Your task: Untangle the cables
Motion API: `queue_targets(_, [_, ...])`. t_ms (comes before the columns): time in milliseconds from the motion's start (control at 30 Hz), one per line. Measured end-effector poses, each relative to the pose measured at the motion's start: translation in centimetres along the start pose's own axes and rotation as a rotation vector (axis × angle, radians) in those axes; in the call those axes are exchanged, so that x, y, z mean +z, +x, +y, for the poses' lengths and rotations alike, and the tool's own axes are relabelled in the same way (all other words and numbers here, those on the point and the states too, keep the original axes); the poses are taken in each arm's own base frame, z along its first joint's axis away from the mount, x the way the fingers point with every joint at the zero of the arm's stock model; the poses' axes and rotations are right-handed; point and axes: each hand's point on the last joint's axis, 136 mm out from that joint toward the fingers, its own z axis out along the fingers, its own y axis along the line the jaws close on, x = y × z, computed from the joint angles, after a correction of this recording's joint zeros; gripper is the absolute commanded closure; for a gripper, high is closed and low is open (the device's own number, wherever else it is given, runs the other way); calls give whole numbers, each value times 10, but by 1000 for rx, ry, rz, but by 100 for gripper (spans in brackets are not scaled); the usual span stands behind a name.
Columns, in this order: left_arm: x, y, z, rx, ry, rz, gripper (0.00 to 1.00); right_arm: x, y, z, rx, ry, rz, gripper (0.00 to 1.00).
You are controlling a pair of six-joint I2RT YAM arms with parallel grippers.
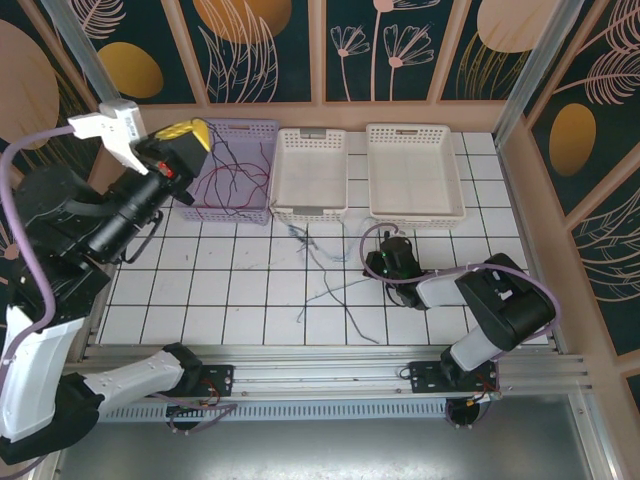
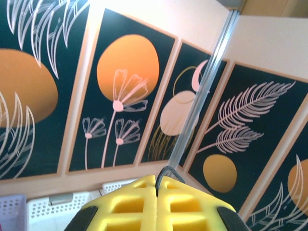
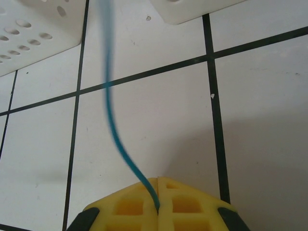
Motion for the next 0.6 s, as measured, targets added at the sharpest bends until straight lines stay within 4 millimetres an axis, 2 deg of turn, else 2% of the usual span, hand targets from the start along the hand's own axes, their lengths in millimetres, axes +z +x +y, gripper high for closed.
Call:
queue_targets(167, [-14,-26,-1,36,-26,-55,100,-1,-2,-3,49,-12,-9,100])
queue_targets(333, [-24,-32,3,55,-53,-74,100,-8,-7,-18,91,11,-37,100])
queue_targets(467, [-19,-23,8,65,-67,-53,100,-26,-6,-35,111,66,-49,100])
queue_targets(533, [-14,-11,11,67,-74,-25,100,-37,-10,-32,111,54,-63,100])
queue_targets(600, [-7,5,15,70,-78,9,100,-51,-22,-21,106,17,-99,100])
